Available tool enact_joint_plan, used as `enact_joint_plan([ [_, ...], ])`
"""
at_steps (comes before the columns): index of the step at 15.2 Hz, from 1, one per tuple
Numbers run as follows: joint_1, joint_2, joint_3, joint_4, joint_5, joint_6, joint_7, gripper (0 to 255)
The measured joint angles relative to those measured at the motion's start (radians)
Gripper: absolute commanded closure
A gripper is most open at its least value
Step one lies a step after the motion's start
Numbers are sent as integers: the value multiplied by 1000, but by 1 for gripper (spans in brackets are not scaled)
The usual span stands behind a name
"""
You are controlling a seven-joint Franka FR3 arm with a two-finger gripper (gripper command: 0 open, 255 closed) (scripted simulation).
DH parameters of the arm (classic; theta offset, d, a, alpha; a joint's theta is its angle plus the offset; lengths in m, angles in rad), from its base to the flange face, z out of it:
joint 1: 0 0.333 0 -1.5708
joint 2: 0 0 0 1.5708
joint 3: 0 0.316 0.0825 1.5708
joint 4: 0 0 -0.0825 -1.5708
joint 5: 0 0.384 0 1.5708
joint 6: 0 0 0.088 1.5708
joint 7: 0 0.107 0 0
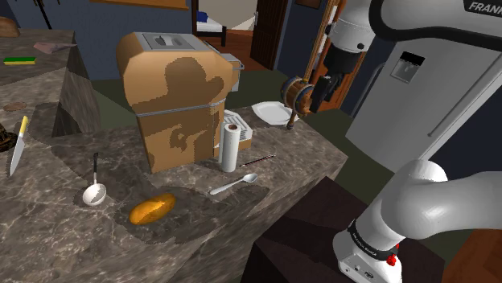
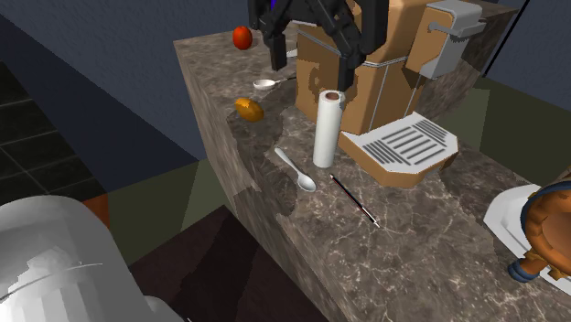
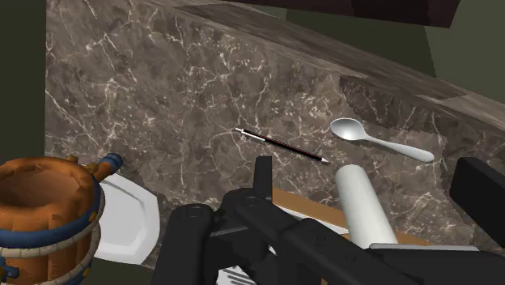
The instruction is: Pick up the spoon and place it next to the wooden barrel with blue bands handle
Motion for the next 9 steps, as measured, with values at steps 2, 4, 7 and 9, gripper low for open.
enact_joint_plan([
  [2,6,5,-4,-13,2,18,-12,0],
  [4,24,26,-17,-50,7,80,-56,0],
  [7,56,66,-48,-109,15,183,-144,0],
  [9,81,118,-66,-135,24,263,-204,0],
])
